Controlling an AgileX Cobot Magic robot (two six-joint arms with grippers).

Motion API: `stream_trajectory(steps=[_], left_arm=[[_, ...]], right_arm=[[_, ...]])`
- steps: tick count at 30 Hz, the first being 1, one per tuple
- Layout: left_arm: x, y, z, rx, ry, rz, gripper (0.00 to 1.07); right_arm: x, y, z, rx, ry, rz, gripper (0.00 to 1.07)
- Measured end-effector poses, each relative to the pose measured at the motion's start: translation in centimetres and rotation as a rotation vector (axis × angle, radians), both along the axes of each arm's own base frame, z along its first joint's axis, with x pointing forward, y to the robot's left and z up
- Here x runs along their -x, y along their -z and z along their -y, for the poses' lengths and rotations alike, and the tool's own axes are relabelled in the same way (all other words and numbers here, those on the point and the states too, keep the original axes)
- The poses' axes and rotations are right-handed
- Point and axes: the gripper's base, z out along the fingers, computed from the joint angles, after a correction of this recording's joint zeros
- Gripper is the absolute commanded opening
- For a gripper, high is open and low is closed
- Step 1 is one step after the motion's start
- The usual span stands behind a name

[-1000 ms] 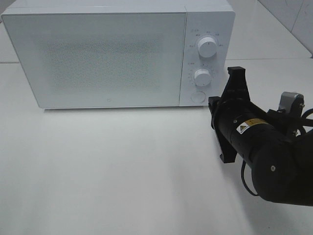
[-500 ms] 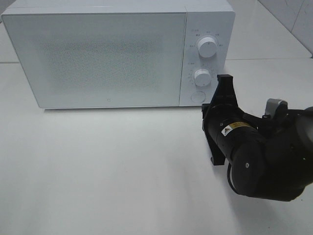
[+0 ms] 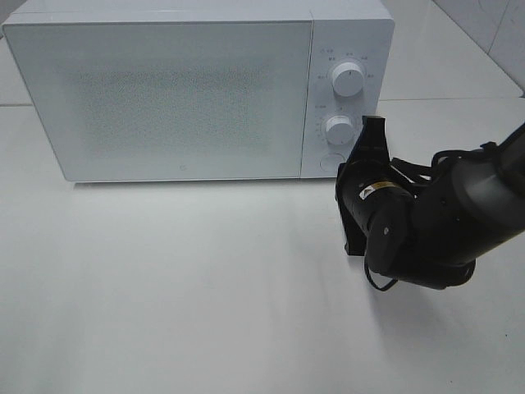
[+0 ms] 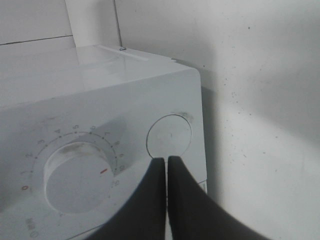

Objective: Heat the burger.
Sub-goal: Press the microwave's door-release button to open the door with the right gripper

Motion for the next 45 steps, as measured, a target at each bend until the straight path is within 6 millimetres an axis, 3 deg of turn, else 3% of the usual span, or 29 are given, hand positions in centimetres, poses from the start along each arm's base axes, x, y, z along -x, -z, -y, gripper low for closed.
stream_trajectory(steps=[8,16,45], left_arm=[[0.0,0.0,0.0,0.000,0.000,0.000,0.98],[0.0,0.0,0.0,0.001,0.001,0.000,0.98],[0.0,0.0,0.0,0.001,0.001,0.000,0.98]], right_arm=[[-1.7,0.8,-0.9,-0.012,-0.018,-0.023,0.00],[-3.4,1.0,-0.5,-0.006,-0.002,-0.015,0.00],[-4.6,1.8,-0.5,0.026,0.009,0.006,0.00]])
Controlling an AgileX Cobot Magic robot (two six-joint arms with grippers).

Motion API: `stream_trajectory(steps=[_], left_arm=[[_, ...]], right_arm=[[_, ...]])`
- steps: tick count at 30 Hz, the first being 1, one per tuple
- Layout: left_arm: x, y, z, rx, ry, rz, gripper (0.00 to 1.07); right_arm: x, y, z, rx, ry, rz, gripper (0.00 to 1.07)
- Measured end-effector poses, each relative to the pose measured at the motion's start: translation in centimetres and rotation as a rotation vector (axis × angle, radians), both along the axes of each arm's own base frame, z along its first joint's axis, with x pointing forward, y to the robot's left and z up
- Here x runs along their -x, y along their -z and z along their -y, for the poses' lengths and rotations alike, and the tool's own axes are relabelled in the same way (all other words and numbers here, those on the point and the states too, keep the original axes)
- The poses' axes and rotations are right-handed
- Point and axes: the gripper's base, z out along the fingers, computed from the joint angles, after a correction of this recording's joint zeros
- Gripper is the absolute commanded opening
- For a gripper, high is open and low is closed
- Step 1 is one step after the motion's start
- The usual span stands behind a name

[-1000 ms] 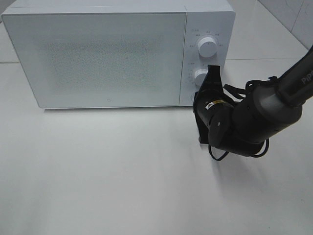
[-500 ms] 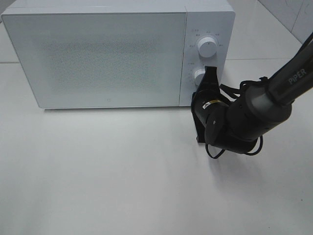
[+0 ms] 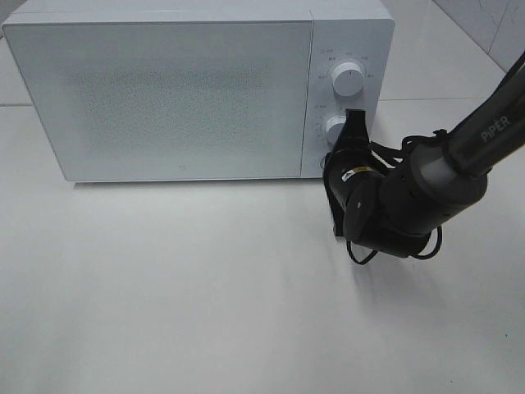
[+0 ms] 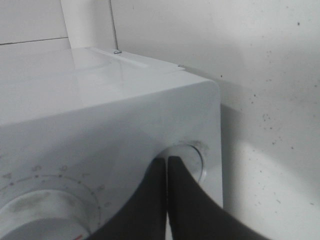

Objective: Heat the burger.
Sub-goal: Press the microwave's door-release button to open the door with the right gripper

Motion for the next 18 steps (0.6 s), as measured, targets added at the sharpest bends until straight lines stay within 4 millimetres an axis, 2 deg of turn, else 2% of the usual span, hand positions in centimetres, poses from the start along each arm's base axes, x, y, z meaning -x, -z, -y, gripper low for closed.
stream_trajectory(steps=[10,18], left_arm=[[0.0,0.0,0.0,0.000,0.000,0.000,0.98],[0.0,0.0,0.0,0.000,0.000,0.000,0.98]], right_arm=[[-0.4,-0.2,-0.4,-0.019,0.023,0.011,0.00],[-1.2,0.3,-0.9,-0.002,0.061,0.029,0.00]])
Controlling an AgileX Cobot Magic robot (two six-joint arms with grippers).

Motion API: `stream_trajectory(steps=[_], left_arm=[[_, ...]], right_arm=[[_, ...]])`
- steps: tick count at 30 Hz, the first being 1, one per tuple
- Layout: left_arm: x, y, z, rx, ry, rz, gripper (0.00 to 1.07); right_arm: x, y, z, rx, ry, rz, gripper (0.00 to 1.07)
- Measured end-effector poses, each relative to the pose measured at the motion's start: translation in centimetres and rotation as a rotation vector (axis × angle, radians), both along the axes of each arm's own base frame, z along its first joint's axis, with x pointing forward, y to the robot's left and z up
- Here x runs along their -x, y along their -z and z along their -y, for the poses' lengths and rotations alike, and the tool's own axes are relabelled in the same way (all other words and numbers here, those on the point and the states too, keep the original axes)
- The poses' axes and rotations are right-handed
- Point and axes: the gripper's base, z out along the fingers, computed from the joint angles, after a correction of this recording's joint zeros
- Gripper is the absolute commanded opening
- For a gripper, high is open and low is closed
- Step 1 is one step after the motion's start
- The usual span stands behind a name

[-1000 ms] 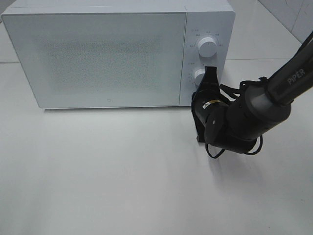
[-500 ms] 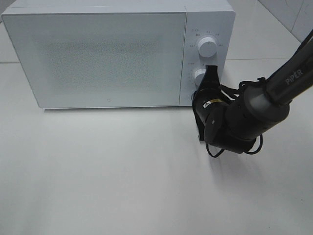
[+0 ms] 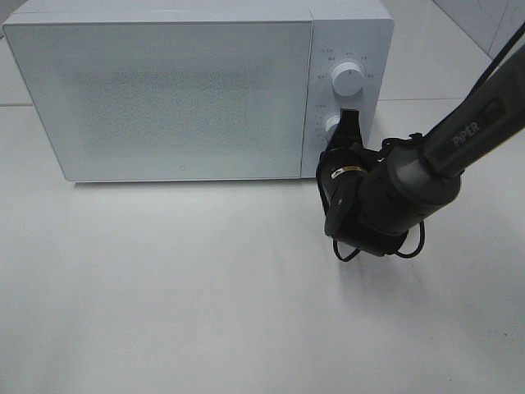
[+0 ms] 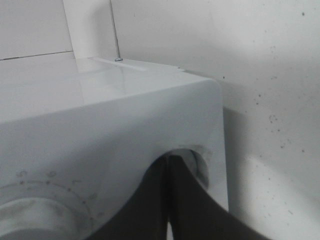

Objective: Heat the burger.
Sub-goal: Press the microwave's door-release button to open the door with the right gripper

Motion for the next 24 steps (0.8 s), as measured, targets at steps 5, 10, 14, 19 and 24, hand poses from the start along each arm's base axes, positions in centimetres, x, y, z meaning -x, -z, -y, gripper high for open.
stream_trajectory(steps=[5,10,14,19,24], left_arm=[[0.00,0.00,0.00,0.000,0.000,0.000,0.98],[0.00,0.00,0.00,0.000,0.000,0.000,0.98],[0.00,0.00,0.00,0.000,0.000,0.000,0.98],[0.00,0.00,0.00,0.000,0.000,0.000,0.98],[0.00,0.00,0.00,0.000,0.000,0.000,0.98]], right_arm=[[-0.35,0.26,-0.16,0.012,0.019,0.003,0.00],[-0.35,0.26,-0.17,0.019,0.016,0.002,0.00],[-0.34,0.29,-0.18,0.019,0.015,-0.001,0.00],[-0.34,0.30,-0.16,0.012,0.011,-0.017,0.00],[-0.21,0.17,0.16,0.018,-0.007,-0.033,0.00]])
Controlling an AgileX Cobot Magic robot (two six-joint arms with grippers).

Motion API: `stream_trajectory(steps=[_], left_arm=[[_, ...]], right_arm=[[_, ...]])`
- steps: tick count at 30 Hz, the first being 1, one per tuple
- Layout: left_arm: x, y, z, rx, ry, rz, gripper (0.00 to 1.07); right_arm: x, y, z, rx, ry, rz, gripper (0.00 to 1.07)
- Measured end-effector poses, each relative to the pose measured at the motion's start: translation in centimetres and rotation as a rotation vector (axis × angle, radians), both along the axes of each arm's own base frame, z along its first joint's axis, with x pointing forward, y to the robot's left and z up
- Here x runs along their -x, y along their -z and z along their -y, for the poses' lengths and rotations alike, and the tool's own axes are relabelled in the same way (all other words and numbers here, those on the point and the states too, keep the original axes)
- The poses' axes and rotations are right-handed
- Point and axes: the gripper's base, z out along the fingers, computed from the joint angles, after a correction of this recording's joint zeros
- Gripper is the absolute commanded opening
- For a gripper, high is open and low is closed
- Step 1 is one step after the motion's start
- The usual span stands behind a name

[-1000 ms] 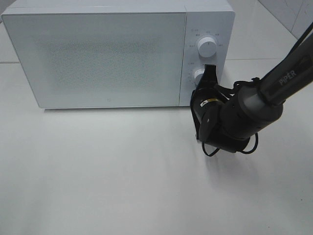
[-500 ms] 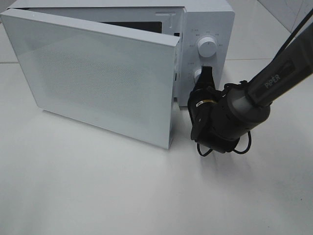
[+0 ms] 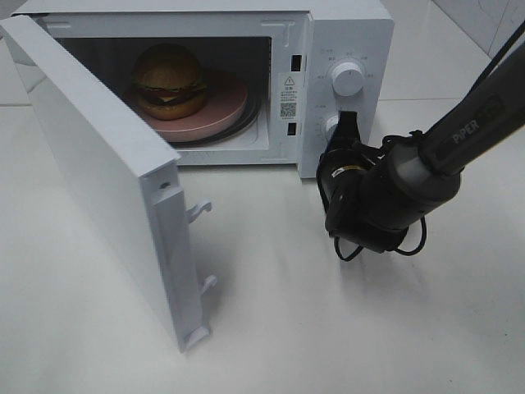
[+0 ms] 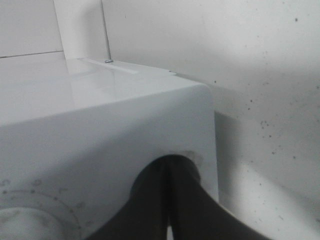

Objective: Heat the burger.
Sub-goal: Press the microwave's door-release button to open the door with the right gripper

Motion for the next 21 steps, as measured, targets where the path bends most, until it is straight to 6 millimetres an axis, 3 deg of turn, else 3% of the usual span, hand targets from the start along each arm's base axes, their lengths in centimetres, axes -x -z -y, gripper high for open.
stream_trajectory(steps=[11,21], left_arm=[[0.0,0.0,0.0,0.000,0.000,0.000,0.98],[0.0,0.0,0.0,0.000,0.000,0.000,0.98]], right_arm=[[0.7,-1.1,0.5,0.014,-0.081,-0.051,0.00],[2.5,-2.3,1.5,0.113,-0.175,-0.117,0.00]])
